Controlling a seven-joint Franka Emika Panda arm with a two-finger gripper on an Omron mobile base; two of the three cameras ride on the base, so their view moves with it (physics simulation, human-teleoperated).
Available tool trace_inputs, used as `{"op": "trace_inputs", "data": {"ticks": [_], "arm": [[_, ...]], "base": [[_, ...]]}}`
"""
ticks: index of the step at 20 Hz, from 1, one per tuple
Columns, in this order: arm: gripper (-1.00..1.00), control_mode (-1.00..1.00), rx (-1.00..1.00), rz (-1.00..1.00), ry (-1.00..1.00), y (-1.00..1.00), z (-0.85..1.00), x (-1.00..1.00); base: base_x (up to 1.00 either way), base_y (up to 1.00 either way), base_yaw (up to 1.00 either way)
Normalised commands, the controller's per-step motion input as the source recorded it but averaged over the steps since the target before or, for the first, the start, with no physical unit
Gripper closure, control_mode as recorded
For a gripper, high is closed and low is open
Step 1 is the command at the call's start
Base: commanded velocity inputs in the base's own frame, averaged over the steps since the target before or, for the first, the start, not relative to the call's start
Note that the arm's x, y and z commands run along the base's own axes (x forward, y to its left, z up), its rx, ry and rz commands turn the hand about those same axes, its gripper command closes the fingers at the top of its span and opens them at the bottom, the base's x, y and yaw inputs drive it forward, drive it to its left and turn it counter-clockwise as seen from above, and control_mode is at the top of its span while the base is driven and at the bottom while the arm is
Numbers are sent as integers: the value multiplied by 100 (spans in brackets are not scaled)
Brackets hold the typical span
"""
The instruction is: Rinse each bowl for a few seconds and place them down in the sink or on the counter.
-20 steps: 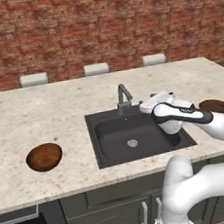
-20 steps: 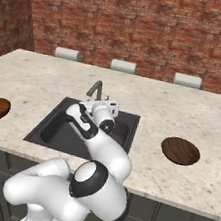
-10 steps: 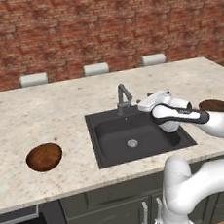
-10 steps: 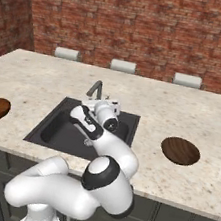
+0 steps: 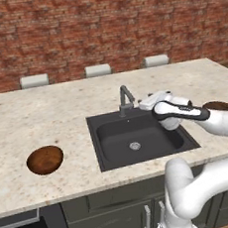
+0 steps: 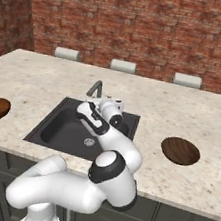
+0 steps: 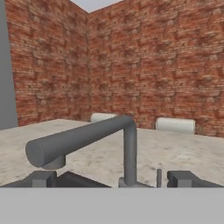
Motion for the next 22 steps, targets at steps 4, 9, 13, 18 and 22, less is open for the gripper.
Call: {"op": "trace_inputs", "data": {"ticks": [4, 9, 13, 18, 22], "arm": [[-100, -100, 0, 0, 2, 0, -4, 22], [-100, -100, 0, 0, 1, 0, -7, 15], [-100, -100, 0, 0, 0, -1, -8, 5], [-100, -100, 0, 0, 0, -2, -11, 6], [-100, -100, 0, 0, 0, -1, -11, 14]], "base": [[0, 0, 0], [0, 0, 0], [0, 0, 0], [0, 0, 0], [0, 0, 0]]}}
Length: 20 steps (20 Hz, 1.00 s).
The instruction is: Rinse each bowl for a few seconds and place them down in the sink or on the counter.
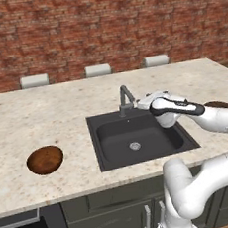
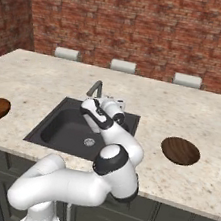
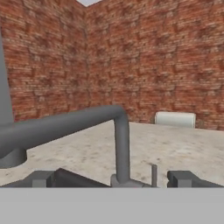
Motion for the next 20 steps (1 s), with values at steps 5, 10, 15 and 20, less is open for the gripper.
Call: {"op": "trace_inputs", "data": {"ticks": [5, 10, 15, 20], "arm": [[-100, -100, 0, 0, 0, 0, -13, 17], [-100, -100, 0, 0, 0, -1, -18, 16], [-100, -100, 0, 0, 0, -3, -16, 20], [-100, -100, 0, 0, 0, -1, -13, 28]], "base": [[0, 0, 0], [0, 0, 0], [0, 0, 0], [0, 0, 0]]}}
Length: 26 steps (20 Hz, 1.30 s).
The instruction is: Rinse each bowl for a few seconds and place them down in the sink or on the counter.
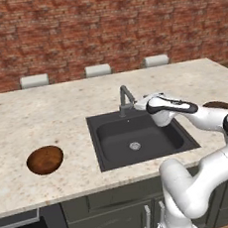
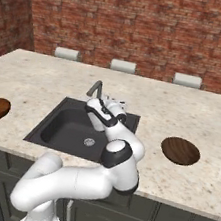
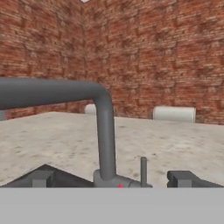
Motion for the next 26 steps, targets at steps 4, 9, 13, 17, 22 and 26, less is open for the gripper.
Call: {"op": "trace_inputs", "data": {"ticks": [4, 9, 13, 17, 22, 26], "arm": [[-100, -100, 0, 0, 0, 0, -11, 29], [-100, -100, 0, 0, 0, 0, -14, 26], [-100, -100, 0, 0, 0, 0, -15, 27], [-100, -100, 0, 0, 0, -1, -9, 29], [-100, -100, 0, 0, 1, -2, -9, 30], [-100, -100, 0, 1, 3, -2, -14, 31]], "base": [[0, 0, 0], [0, 0, 0], [0, 0, 0], [0, 0, 0], [0, 0, 0], [0, 0, 0]]}}
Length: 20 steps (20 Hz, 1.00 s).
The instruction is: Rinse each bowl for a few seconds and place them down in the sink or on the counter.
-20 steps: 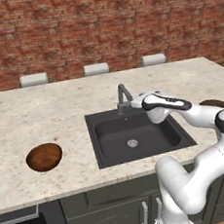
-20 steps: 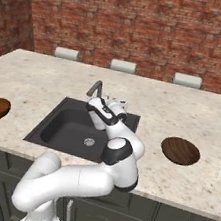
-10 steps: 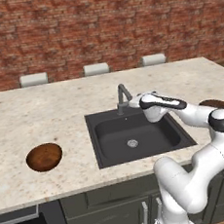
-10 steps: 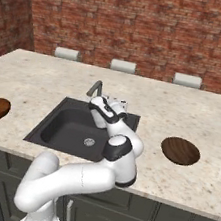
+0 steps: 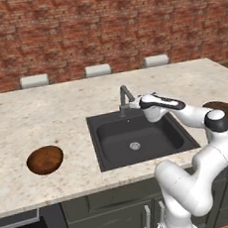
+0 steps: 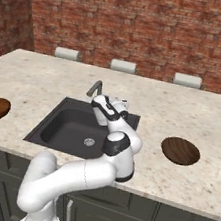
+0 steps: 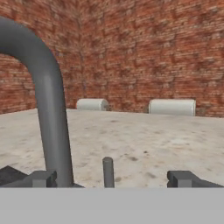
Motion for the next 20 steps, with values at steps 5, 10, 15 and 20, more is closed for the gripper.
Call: {"op": "trace_inputs", "data": {"ticks": [5, 10, 15, 20], "arm": [[-100, -100, 0, 1, 4, -1, -19, 29], [-100, -100, 0, 1, 3, 0, -21, 31], [-100, -100, 0, 1, 1, 0, -20, 31], [-100, -100, 2, 1, 0, -14, -13, 20]], "base": [[0, 0, 0], [0, 0, 0], [0, 0, 0], [0, 0, 0]]}}
